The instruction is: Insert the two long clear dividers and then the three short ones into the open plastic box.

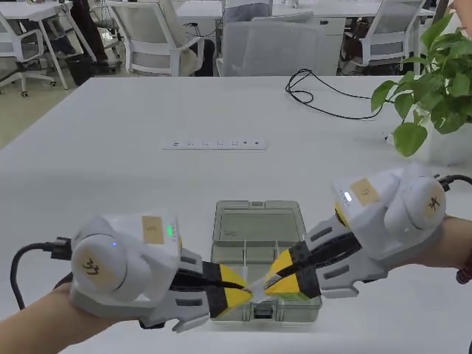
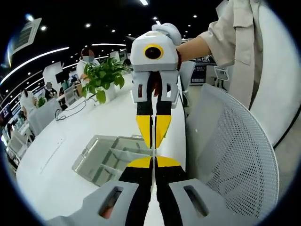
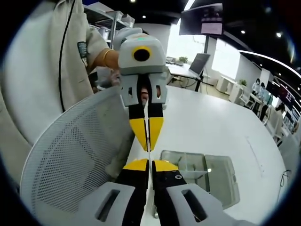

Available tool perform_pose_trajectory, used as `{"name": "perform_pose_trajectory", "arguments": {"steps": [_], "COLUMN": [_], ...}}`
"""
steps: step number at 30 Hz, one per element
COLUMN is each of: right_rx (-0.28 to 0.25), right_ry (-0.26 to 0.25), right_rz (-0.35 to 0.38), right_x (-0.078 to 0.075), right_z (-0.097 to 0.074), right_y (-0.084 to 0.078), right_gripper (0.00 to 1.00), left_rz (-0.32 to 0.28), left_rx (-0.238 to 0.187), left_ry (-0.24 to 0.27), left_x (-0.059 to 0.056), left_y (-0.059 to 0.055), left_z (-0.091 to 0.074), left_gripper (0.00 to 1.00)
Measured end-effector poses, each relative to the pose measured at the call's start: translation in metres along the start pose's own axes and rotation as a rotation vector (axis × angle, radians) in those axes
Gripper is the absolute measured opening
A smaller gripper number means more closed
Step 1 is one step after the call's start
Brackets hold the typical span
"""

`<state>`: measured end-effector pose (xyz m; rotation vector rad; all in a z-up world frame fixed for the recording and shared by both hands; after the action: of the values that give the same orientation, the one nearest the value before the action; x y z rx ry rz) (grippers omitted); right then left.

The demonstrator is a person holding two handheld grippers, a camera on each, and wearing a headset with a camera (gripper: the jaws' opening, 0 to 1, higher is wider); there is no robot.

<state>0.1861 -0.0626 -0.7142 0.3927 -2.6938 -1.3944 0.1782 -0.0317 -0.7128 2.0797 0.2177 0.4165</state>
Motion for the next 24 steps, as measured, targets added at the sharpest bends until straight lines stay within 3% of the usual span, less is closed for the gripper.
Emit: {"name": "perform_pose_trajectory", "arguments": {"steps": [6, 14, 24], "right_rx": [0.003, 0.01, 0.031], "right_ry": [0.001, -0.015, -0.101], "right_rz": [-0.003, 0.015, 0.091], "right_x": [0.002, 0.001, -0.017], "right_z": [0.0, -0.001, -0.014], "right_y": [0.002, 0.002, -0.009], "right_gripper": [0.03, 0.02, 0.02], "left_rz": [-0.002, -0.069, -0.168], "left_rx": [-0.009, -0.016, -0.065], "left_ry": [0.009, 0.054, 0.137], "left_x": [0.0, 0.003, 0.013], "left_y": [0.0, 0.0, -0.001], "left_z": [-0.002, -0.002, -0.008], "left_gripper": [0.0, 0.0, 0.16]}}
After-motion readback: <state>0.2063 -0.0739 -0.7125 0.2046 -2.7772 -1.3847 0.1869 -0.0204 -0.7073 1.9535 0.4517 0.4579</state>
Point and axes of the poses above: the centre of the closed fingertips' face, and the gripper's own axes: z roughly forward along the fingers, x roughly to its left, y roughly out of its top, the point moved 2 cm from there along -z, roughly backward along the fingers, and after that the axes turned 8 degrees about y, right-handed, at the moved point
